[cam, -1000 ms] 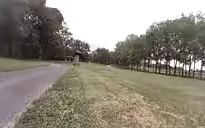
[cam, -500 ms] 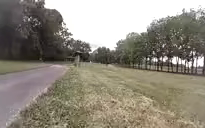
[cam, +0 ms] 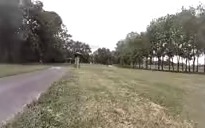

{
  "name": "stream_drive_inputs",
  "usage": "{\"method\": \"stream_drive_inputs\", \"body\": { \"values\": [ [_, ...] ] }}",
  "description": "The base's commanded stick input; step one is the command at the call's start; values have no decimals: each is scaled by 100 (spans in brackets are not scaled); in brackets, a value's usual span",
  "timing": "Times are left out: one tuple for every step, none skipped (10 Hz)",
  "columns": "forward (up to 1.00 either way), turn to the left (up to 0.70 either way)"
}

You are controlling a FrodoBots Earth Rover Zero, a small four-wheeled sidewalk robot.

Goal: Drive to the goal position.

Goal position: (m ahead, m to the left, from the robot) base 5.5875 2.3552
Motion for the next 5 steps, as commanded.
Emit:
{"method": "stream_drive_inputs", "body": {
  "values": [
    [70, 0],
    [70, 0],
    [70, 0],
    [70, 0],
    [70, 0]
  ]
}}
